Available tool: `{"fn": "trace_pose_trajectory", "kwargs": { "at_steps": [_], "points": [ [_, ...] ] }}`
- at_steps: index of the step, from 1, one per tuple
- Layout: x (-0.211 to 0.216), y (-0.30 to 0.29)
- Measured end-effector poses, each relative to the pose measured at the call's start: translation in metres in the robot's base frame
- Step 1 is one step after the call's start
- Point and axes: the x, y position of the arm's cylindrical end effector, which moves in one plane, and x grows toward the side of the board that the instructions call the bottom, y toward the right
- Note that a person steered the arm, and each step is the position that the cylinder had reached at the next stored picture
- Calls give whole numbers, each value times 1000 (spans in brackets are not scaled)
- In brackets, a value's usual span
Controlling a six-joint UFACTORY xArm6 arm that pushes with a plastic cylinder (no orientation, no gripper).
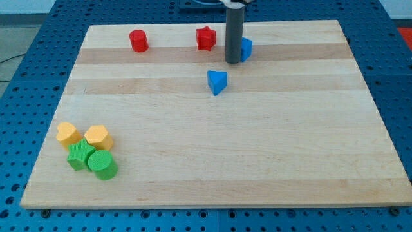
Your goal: Move blue triangle right to the blue cube
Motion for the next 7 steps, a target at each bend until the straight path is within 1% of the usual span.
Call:
{"fn": "trace_pose_trajectory", "kwargs": {
  "at_steps": [1, 2, 4, 5, 6, 7],
  "points": [
    [-25, 11],
    [-33, 21],
    [-7, 76],
    [47, 100],
    [103, 58],
    [127, 18]
  ]
}}
